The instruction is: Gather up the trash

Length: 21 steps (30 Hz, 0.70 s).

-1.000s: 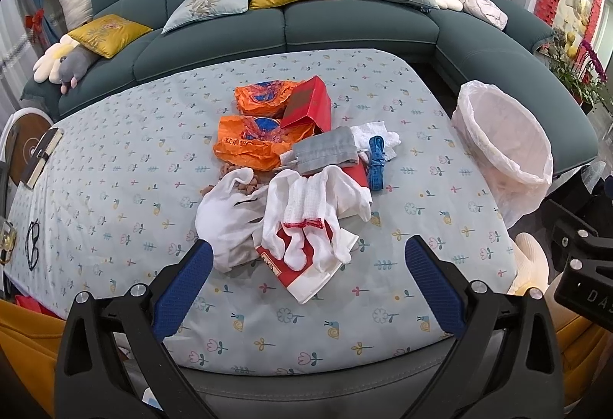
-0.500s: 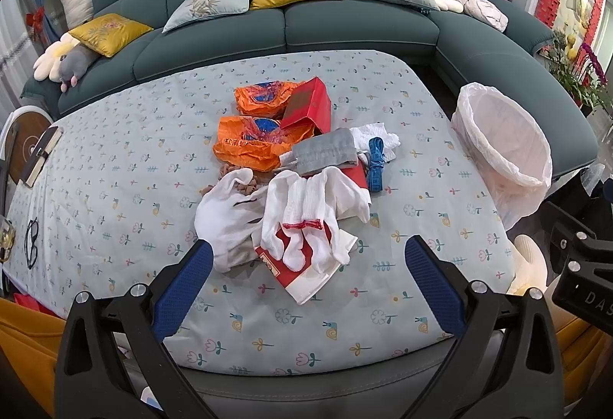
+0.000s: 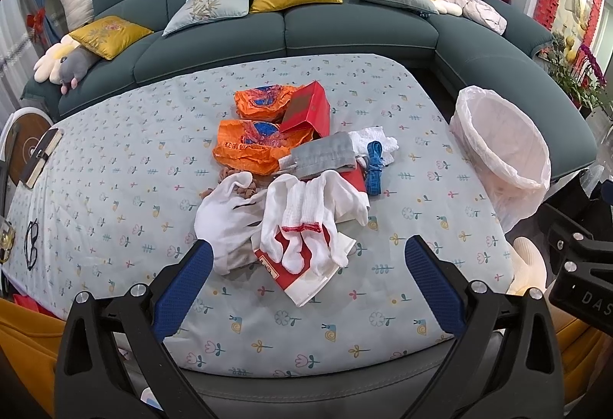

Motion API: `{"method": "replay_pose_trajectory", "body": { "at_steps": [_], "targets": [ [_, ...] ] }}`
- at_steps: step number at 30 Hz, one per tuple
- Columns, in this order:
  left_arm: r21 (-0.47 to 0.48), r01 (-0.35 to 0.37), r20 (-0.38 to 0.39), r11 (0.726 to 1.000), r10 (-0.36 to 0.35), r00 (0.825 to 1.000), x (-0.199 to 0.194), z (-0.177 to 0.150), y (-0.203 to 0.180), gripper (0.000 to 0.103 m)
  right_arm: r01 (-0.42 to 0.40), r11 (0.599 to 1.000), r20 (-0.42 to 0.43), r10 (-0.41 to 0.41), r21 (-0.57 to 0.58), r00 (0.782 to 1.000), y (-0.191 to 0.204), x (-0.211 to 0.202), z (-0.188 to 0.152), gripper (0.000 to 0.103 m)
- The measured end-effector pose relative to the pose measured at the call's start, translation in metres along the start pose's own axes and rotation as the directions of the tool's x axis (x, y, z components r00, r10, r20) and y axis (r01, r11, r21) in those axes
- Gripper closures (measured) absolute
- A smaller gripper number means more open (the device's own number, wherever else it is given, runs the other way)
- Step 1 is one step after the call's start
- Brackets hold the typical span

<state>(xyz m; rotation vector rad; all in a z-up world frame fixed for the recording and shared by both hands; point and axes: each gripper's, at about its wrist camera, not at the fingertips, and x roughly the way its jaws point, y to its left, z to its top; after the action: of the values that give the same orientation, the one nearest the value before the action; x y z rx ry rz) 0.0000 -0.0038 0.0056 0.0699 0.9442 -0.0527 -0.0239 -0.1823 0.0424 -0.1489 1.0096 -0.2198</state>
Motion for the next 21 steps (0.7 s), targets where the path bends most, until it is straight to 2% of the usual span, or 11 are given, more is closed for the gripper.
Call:
{"method": "replay_pose_trajectory", "body": {
  "at_steps": [21],
  "targets": [
    [-0.009,-0.002,-0.008,1.0,0.002,1.0,-0.0011,-0.0051,0.0023,0.008,0.0,1.0,0.002,0.0,0.0,1.0,0.0013,-0.0001,-0.0017,0.007]
  ]
}}
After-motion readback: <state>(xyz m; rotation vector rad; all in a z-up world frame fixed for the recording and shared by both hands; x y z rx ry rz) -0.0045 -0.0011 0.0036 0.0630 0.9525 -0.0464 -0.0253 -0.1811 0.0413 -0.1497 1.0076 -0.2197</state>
